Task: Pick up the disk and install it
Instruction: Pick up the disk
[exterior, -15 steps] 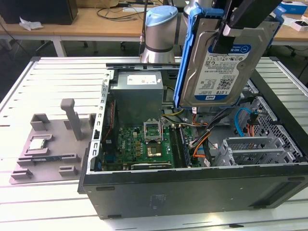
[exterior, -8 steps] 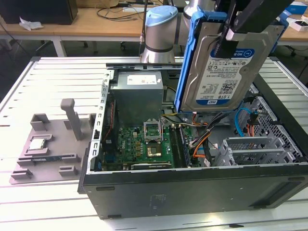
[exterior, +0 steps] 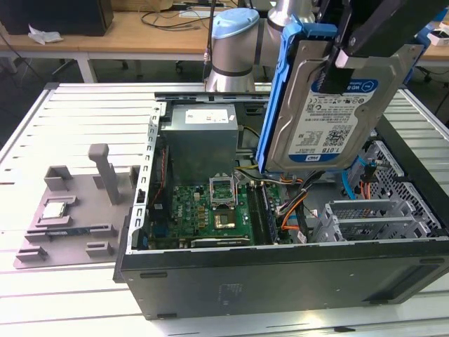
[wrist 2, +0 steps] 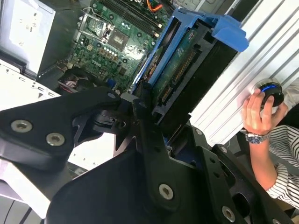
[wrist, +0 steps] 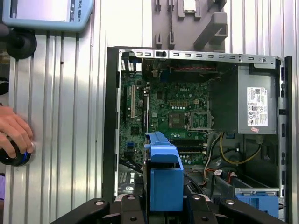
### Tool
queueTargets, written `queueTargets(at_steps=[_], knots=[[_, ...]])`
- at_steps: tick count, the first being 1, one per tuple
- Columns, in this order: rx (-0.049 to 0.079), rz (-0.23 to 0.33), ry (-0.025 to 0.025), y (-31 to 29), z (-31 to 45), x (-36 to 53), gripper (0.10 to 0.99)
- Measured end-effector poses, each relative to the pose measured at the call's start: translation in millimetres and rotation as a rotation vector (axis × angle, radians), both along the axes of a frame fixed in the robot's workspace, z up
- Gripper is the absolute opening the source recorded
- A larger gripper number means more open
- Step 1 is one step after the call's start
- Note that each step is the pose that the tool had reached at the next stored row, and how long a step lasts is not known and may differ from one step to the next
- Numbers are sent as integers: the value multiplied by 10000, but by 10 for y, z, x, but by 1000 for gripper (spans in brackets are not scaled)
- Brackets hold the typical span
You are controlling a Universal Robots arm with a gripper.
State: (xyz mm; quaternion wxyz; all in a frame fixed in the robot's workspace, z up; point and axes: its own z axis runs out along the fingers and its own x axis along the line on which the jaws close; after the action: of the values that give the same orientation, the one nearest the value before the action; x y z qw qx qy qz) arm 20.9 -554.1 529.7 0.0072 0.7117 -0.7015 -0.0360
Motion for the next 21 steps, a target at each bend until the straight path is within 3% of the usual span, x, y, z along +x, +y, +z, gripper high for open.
queueTargets(at_steps=[3, 10, 14, 16, 21], knots=[[0, -1, 0, -63, -1, -1, 365], [16, -1, 9, -71, -62, 97, 365], [17, -1, 20, -62, -105, 232, 365], [10, -1, 20, -37, -109, 329, 365], [6, 0, 20, 4, -122, 478, 365]])
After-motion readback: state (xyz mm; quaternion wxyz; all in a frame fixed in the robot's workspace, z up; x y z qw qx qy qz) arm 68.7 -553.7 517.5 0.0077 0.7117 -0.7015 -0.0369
